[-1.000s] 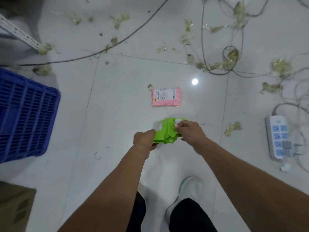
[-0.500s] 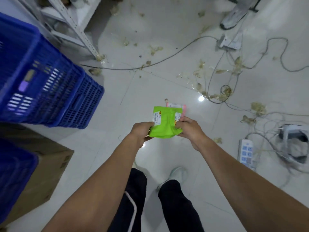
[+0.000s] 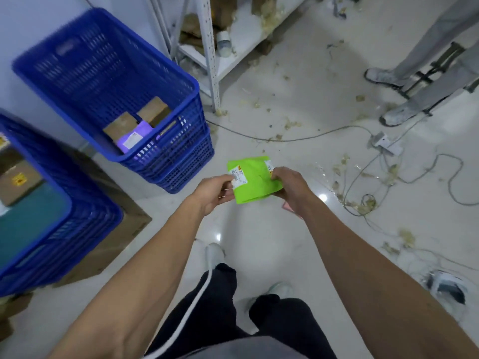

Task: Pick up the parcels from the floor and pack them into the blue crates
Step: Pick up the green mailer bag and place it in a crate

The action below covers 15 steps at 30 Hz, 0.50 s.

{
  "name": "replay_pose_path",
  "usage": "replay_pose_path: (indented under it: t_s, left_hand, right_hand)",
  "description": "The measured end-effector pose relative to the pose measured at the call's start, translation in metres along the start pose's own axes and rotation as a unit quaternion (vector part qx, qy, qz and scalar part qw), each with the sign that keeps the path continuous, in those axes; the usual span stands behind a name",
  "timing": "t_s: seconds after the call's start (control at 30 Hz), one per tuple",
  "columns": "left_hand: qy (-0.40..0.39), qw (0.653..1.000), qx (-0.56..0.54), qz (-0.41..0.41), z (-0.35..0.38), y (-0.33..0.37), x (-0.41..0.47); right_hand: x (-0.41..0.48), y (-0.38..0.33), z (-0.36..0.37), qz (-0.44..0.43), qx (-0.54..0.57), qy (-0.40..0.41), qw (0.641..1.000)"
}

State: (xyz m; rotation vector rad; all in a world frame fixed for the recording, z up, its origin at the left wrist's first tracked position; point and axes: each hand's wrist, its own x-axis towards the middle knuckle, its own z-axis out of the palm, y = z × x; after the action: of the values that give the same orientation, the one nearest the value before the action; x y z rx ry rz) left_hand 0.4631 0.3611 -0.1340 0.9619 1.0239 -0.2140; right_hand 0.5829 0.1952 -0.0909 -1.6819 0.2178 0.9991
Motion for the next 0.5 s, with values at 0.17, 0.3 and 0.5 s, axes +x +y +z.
replay_pose_path:
  t_s: [0.17,0.3,0.5]
  left_hand:
    - [0.027,0.999,-0.025,0.028,-0.050,0.047,-0.015]
    - [0.051,0.996,-0.059,0.034,-0.083,0.076,-0.020]
    - [0.098,0.984,-0.138,0.052,-0.112,0.112,-0.011]
  right_hand:
    - [-0.005,-0.038,0.053,-0.010,-0.024,-0.067,0.997]
    - [-0.001,-0.061,0.087,-0.022,-0.024,-0.064,0.997]
    - [0.032,-0.090,0.124,0.015,-0.009,-0.101,0.995]
